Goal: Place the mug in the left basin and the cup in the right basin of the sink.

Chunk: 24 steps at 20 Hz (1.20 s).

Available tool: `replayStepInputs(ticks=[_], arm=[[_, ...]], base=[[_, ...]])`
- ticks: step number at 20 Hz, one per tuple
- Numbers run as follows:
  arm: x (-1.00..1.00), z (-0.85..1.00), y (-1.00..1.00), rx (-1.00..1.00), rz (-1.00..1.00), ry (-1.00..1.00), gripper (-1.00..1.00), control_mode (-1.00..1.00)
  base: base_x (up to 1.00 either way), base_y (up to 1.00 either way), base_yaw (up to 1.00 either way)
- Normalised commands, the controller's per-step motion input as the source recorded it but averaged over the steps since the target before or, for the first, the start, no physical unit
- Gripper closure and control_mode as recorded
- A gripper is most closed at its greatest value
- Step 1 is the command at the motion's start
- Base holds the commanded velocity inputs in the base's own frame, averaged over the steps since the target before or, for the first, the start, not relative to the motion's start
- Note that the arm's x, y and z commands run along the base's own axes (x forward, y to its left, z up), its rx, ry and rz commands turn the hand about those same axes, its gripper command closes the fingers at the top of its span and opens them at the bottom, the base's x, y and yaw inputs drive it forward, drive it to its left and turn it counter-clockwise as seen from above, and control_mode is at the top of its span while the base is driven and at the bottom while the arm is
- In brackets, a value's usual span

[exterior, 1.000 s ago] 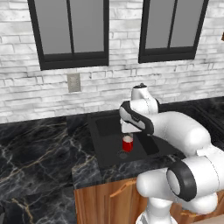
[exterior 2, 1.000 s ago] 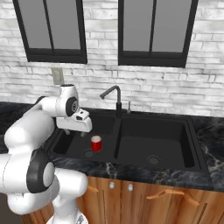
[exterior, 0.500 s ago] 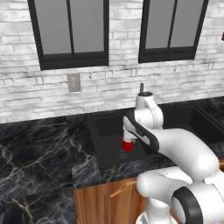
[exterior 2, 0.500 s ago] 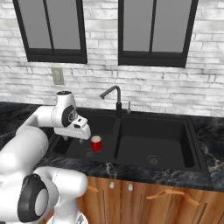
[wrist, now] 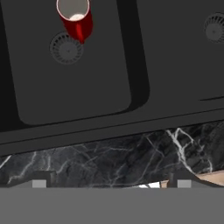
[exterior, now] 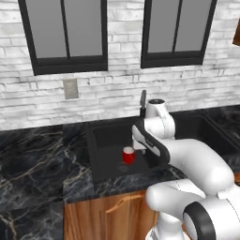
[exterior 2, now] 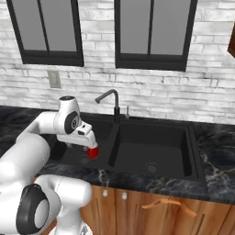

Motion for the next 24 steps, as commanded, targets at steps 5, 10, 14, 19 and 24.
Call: replayStepInputs(ticks=[5,10,14,19,24], arm=[[0.00,0.00,0.00,0.00,0.00,0.00,-1.00,1.00],[0.00,0.00,0.00,0.00,0.00,0.00,-1.00,1.00],[0.00,0.00,0.00,0.00,0.00,0.00,-1.00,1.00],[0.00,0.00,0.00,0.00,0.00,0.00,-1.00,1.00],[0.00,0.00,0.00,0.00,0.00,0.00,-1.00,1.00]], base=[[0.00,-0.47,0.02],[0.00,-0.70,0.00],[0.00,-0.69,-0.02],[0.00,-0.50,-0.01],[0.00,-0.35,0.00]])
